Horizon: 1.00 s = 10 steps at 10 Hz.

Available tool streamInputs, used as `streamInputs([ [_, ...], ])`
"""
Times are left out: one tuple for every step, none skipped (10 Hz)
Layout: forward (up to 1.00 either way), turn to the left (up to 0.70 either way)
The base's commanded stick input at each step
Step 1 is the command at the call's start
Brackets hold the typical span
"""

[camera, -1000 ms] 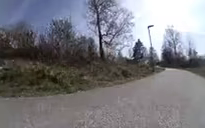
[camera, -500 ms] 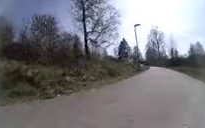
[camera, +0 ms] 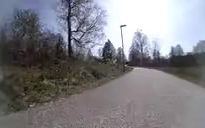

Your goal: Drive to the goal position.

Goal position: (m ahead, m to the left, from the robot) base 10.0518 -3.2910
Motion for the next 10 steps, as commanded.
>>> streamInputs([
  [0.85, -0.34],
  [0.85, -0.33],
  [0.85, -0.05],
  [0.85, 0.00],
  [0.85, 0.00],
  [0.85, 0.00],
  [0.85, 0.00],
  [0.85, 0.00],
  [0.85, 0.00],
  [0.85, 0.00],
])
